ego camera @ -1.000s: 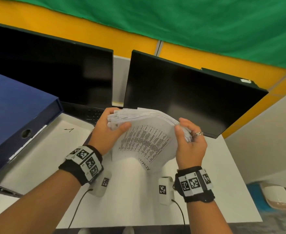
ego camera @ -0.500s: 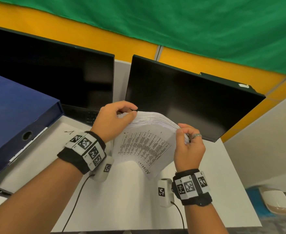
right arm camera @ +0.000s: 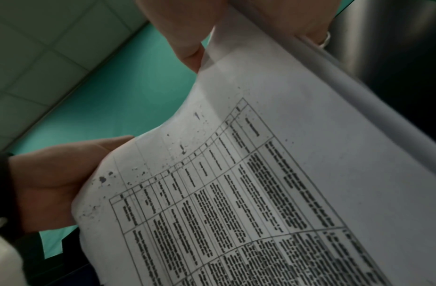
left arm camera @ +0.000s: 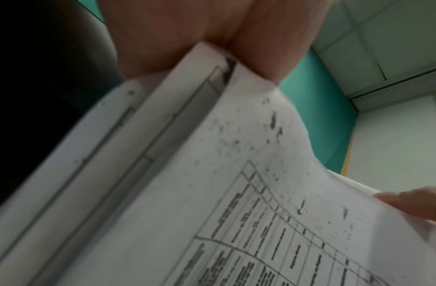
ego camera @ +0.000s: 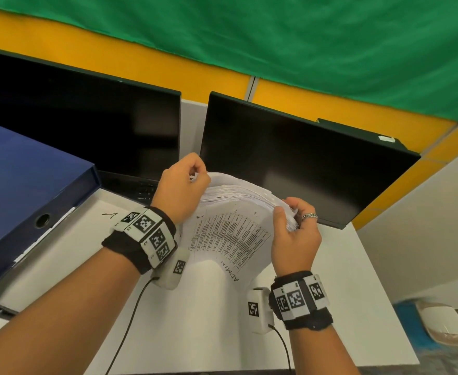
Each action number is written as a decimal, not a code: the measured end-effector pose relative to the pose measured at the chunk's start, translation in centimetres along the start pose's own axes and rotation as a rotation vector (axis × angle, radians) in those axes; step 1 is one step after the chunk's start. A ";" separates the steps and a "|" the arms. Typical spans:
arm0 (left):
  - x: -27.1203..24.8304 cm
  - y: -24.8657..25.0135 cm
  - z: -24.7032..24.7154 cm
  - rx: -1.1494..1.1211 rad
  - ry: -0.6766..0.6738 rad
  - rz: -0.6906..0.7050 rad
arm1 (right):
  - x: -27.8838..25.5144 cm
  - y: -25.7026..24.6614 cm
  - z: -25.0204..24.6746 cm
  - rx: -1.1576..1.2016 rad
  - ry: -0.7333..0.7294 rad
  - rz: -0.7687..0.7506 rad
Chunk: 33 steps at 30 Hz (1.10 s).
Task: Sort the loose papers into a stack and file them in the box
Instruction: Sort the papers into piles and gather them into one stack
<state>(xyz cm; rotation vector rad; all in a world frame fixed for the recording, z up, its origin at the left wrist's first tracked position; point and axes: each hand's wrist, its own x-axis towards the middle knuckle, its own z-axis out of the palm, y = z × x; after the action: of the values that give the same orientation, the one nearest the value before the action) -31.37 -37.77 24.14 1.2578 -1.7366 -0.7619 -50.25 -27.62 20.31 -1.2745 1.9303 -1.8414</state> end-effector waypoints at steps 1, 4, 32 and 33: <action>-0.1 -0.1 0.0 -0.003 0.013 -0.015 | 0.0 -0.1 0.0 0.004 -0.003 0.004; -0.2 -0.1 0.0 -0.005 -0.035 -0.009 | 0.0 0.0 0.1 0.010 0.004 0.023; -0.3 0.6 -1.6 -0.114 -0.292 0.008 | 0.7 0.0 0.0 -0.176 -0.098 -0.100; -0.5 0.8 -2.1 -0.075 -0.366 0.021 | 0.7 0.1 0.0 -0.183 -0.100 -0.104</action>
<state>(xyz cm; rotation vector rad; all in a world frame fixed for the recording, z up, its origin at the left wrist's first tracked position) -29.72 -37.04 25.63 1.0969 -1.9848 -1.0877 -50.75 -28.09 20.55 -1.5185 2.0533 -1.6414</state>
